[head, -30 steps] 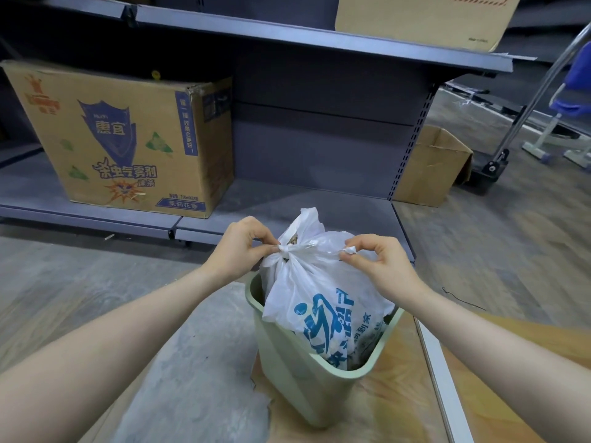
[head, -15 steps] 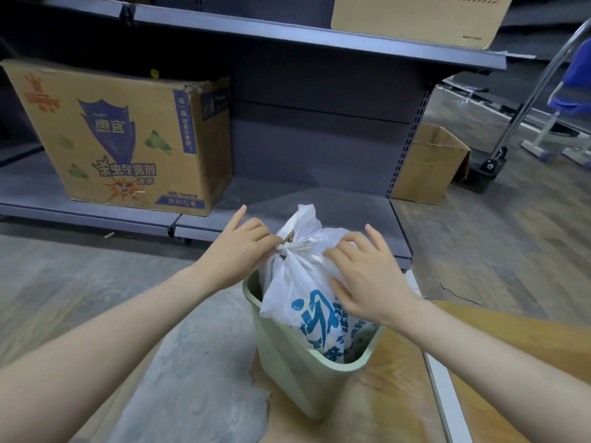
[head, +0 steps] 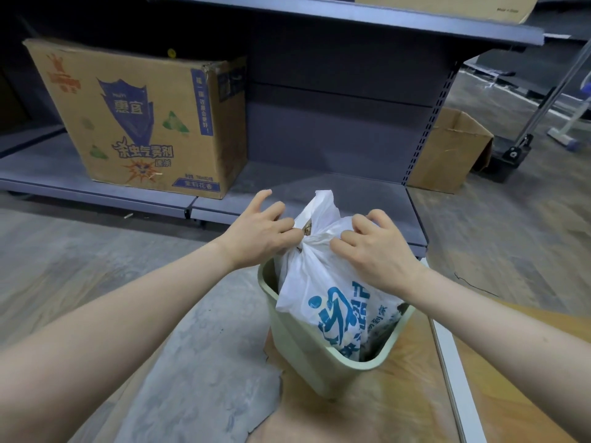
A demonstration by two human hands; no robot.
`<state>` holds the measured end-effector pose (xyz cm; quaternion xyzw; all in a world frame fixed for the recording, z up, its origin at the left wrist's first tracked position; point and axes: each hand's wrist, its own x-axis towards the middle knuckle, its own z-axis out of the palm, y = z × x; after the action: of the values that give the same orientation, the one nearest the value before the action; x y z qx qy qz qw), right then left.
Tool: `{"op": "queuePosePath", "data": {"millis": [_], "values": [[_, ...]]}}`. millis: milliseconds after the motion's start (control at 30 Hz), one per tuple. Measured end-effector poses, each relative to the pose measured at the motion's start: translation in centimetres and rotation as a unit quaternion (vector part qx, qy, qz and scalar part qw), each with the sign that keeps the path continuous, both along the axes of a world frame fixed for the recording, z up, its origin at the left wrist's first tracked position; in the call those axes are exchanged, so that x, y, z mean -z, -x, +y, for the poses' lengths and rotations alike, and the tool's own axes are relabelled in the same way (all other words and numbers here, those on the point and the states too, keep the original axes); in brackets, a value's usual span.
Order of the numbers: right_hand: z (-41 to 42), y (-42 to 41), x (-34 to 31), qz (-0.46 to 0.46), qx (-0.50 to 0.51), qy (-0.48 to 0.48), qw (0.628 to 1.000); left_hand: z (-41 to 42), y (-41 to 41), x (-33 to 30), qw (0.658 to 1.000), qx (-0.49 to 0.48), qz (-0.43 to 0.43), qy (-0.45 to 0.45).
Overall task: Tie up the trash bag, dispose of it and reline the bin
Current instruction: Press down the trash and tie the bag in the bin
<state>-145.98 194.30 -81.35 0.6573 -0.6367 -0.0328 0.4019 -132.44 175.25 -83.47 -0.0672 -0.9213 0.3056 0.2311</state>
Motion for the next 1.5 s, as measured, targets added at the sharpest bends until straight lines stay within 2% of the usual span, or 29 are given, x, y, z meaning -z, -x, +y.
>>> {"op": "queuePosePath", "data": {"millis": [233,467,700,1167,1500], "values": [[0.2,0.9,0.6,0.010,-0.047,0.041,0.998,-0.4,0.5,0.1,0.999,0.002,-0.012,-0.031],[0.6,1.2,0.8,0.008,-0.035,0.004,0.999,-0.8,1.1,0.8,0.999,0.013,-0.008,-0.043],[0.8,0.4,0.0,-0.055,-0.022,-0.070,0.996,-0.5,1.2,0.4,0.997,0.028,-0.031,-0.065],[1.4,-0.1,0.4,-0.166,-0.086,-0.061,0.981,-0.8,1.5,1.3,0.996,0.036,-0.024,-0.074],[1.6,-0.2,0.4,-0.150,-0.102,-0.049,0.982,-0.6,1.6,1.2,0.995,0.036,-0.031,-0.086]]}}
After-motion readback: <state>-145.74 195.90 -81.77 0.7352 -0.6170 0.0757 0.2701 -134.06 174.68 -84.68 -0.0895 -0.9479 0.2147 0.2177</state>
